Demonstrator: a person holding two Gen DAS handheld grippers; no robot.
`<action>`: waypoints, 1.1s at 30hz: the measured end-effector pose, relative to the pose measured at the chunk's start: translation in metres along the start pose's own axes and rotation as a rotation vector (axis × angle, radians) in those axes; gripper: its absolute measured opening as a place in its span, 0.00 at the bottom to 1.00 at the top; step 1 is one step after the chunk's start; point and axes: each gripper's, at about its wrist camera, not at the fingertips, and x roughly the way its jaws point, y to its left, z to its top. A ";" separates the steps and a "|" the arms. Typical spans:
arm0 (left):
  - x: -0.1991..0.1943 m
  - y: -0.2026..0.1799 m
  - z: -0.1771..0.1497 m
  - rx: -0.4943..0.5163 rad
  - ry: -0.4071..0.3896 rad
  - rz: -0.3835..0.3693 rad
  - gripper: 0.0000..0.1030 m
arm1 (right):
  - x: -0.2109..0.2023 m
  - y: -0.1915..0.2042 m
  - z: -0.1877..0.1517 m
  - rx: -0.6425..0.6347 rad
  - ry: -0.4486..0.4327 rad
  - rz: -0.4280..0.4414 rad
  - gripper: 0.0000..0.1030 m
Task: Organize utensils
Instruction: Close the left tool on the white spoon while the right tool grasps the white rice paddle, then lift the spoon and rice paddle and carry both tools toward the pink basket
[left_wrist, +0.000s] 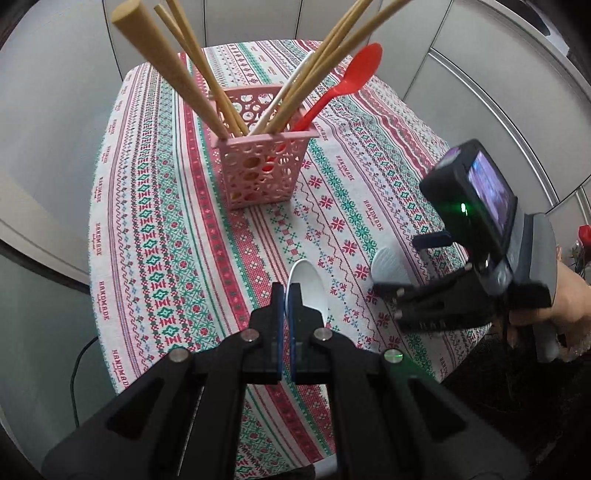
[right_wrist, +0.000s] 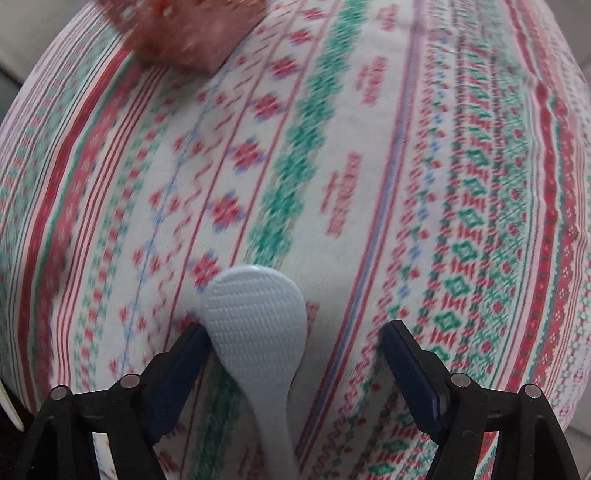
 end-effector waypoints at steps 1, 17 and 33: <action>0.000 0.000 0.000 -0.001 0.001 0.000 0.02 | 0.000 -0.002 0.002 0.010 -0.005 -0.002 0.76; 0.005 0.006 0.002 -0.043 -0.005 0.009 0.02 | -0.012 0.004 0.049 0.098 -0.055 0.018 0.47; -0.064 0.009 0.015 -0.058 -0.259 0.005 0.02 | -0.115 -0.024 0.019 0.235 -0.354 0.094 0.47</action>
